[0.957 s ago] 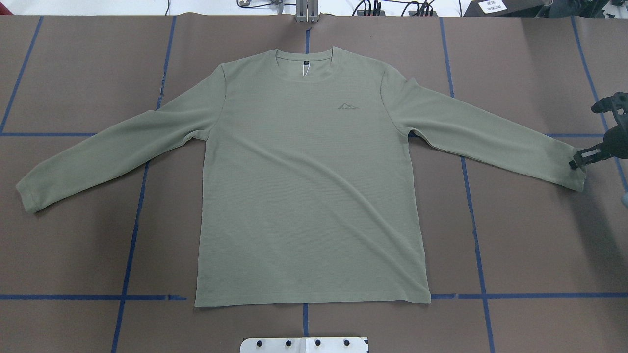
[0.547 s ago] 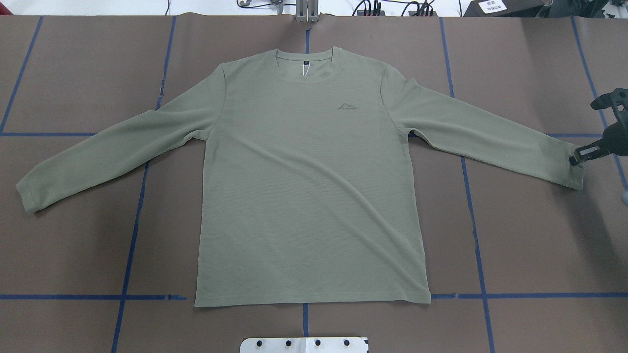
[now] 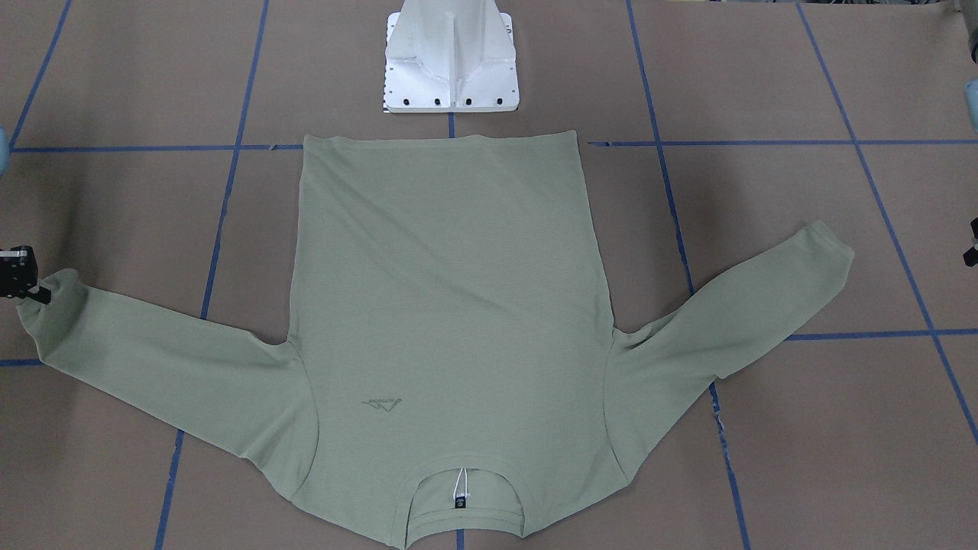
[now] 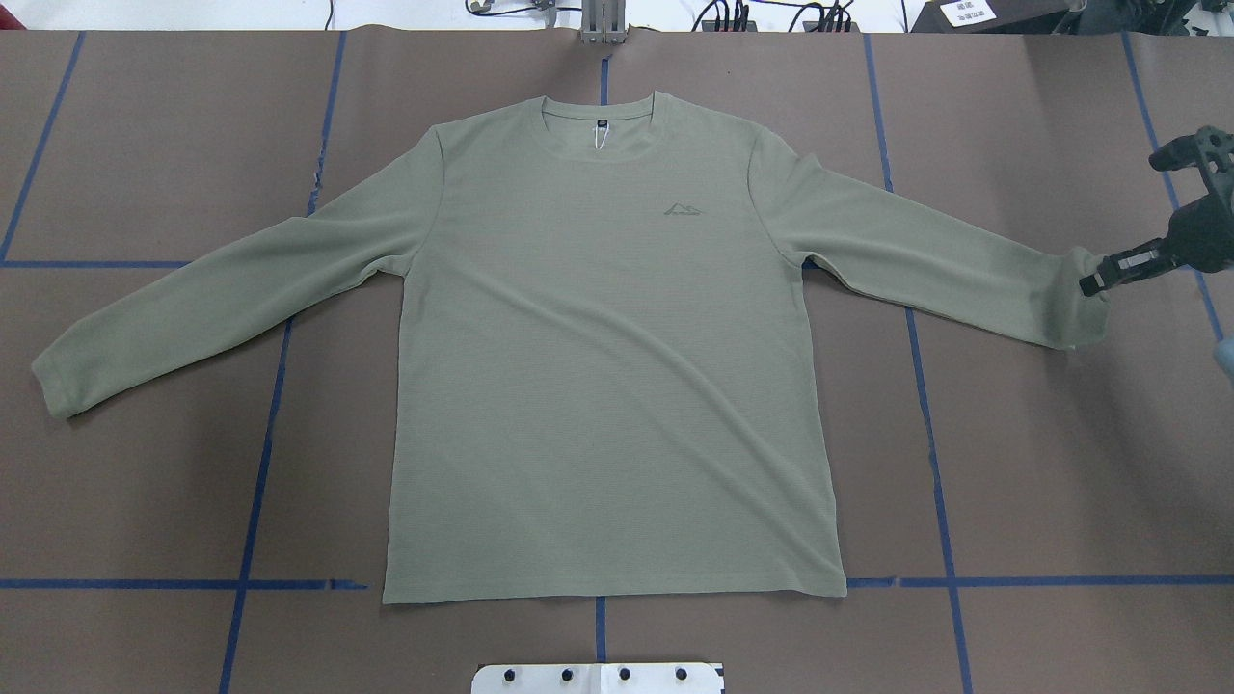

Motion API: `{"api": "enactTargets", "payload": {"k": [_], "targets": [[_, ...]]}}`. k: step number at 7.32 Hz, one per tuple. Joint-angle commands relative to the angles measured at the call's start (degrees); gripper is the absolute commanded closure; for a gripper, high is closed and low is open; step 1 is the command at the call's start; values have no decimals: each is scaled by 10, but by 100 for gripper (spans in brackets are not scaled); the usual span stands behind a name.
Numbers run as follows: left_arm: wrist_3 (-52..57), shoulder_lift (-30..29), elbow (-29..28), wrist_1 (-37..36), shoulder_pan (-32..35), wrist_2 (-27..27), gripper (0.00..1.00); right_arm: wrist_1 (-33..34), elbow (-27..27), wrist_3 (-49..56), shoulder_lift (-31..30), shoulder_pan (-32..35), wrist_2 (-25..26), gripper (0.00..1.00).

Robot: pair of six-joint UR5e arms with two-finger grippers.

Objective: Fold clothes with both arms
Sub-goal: 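Lift the sleeve with the right gripper and carry it across the shirt body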

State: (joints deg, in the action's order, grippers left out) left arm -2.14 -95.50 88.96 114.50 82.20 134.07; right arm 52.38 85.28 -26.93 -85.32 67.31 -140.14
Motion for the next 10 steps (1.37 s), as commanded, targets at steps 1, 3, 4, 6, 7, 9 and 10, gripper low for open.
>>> {"api": "enactTargets", "payload": {"k": [1, 3, 4, 6, 7, 9, 10], "targets": [[1, 6, 3, 4, 1, 0, 0, 2, 29, -87, 51, -15, -17, 100], [2, 7, 6, 5, 1, 0, 0, 3, 22, -210, 152, -65, -14, 100], [3, 8, 7, 5, 1, 0, 0, 4, 18, -268, 199, -78, -13, 100], [4, 8, 6, 5, 1, 0, 0, 40, 4, -312, 297, -97, 12, 100], [4, 9, 6, 5, 1, 0, 0, 104, 1, -308, 356, -117, 35, 100], [4, 9, 3, 5, 2, -1, 0, 123, -81, -309, 483, -180, 120, 100], [5, 9, 1, 5, 2, -1, 0, 121, -159, -307, 555, -215, 173, 100]]}}
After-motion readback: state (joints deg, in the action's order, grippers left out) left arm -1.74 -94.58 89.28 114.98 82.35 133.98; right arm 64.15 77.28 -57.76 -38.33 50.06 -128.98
